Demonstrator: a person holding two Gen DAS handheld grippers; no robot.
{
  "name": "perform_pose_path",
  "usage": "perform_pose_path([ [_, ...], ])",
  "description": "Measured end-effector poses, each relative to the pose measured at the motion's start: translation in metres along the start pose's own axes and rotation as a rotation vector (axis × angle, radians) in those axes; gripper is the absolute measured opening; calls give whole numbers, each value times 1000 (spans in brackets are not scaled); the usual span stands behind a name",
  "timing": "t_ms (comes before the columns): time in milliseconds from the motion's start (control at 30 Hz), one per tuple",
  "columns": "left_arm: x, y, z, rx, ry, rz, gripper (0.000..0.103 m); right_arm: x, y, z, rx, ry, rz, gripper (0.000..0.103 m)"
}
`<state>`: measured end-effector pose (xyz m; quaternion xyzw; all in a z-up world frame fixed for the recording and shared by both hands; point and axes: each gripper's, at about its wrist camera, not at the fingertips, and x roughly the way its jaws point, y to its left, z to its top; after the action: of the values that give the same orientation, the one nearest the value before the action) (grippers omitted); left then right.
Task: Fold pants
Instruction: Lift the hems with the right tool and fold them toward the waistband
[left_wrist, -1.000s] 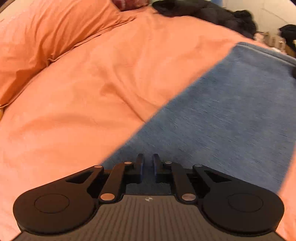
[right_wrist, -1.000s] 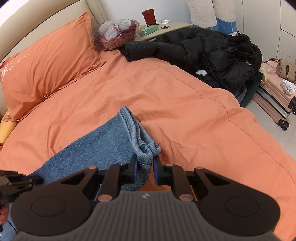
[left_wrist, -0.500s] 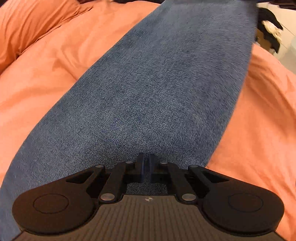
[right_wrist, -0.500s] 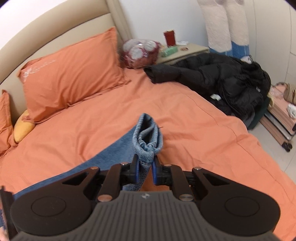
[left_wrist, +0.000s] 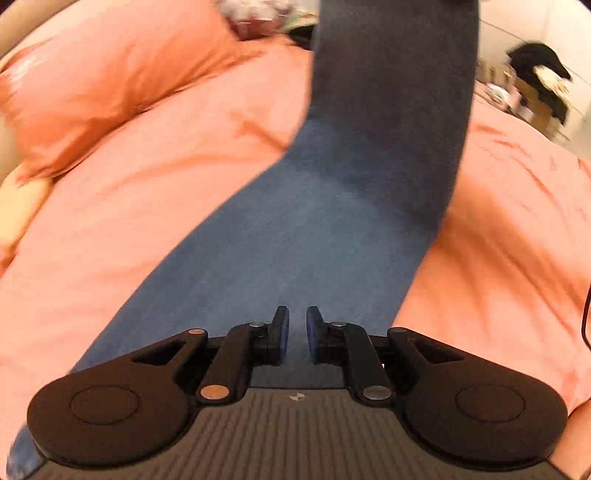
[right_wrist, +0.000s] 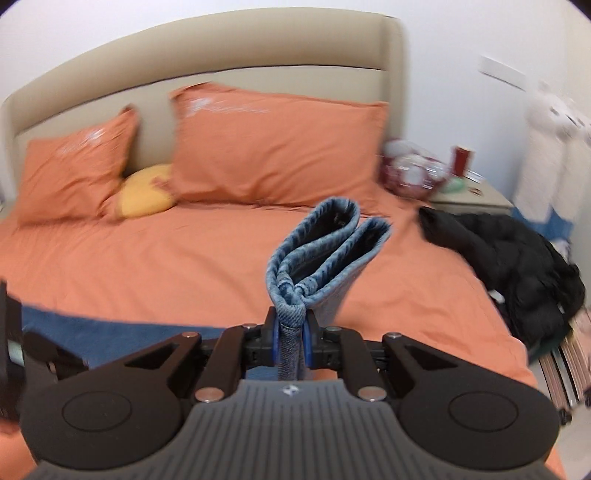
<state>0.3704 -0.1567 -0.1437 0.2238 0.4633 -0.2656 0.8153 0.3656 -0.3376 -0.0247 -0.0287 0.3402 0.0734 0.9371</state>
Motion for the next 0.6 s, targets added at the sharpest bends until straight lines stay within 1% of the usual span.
perform_pose_path([
  [100, -17, 21, -29, -53, 0, 28, 15, 3, 50, -9, -89, 21, 39, 8],
  [200, -28, 39, -50, -92, 17, 56, 15, 13, 97, -22, -138, 53, 86, 8],
  [367, -44, 67, -83, -156, 13, 74, 15, 53, 169, -56, -225, 124, 172, 8],
  [433, -48, 76, -99, -174, 10, 78, 15, 72, 192, -75, -225, 175, 208, 6],
  [500, -50, 85, -114, -199, 19, 65, 15, 91, 215, -96, -252, 234, 227, 6],
  [600, -45, 94, -129, -219, 28, 50, 15, 115, 238, -127, -316, 309, 206, 6],
])
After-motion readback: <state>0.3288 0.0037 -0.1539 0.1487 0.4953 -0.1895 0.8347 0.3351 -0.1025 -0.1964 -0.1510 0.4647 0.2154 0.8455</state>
